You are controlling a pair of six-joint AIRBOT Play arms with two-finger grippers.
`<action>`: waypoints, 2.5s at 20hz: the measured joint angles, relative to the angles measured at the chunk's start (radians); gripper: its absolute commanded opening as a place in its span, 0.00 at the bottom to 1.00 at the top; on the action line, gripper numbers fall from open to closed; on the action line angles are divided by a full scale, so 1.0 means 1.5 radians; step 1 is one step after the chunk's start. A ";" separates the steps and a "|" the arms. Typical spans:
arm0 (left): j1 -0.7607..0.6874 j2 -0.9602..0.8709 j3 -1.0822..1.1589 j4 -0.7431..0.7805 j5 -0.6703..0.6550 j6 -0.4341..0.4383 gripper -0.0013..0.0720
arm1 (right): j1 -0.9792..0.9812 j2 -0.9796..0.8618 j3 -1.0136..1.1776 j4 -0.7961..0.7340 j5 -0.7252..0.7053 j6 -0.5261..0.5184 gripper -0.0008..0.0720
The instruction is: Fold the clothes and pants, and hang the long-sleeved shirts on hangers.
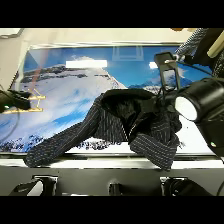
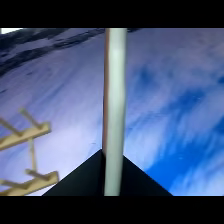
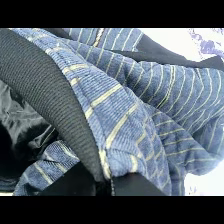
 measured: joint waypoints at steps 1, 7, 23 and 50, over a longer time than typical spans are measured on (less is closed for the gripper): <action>-0.036 0.026 -0.022 -0.004 -0.013 0.004 0.02 | 0.000 -0.008 0.000 -0.004 0.000 0.000 0.03; -0.198 0.192 -0.145 -0.036 -0.112 -0.016 0.02 | 0.000 -0.049 0.000 -0.041 0.003 0.031 0.03; -0.288 0.385 -0.261 -0.076 -0.314 -0.139 0.02 | 0.000 -0.062 0.000 -0.091 0.010 0.139 0.03; -0.402 0.057 -0.176 -0.138 -0.216 0.001 0.02 | 0.000 0.027 0.008 -0.016 -0.002 0.020 0.03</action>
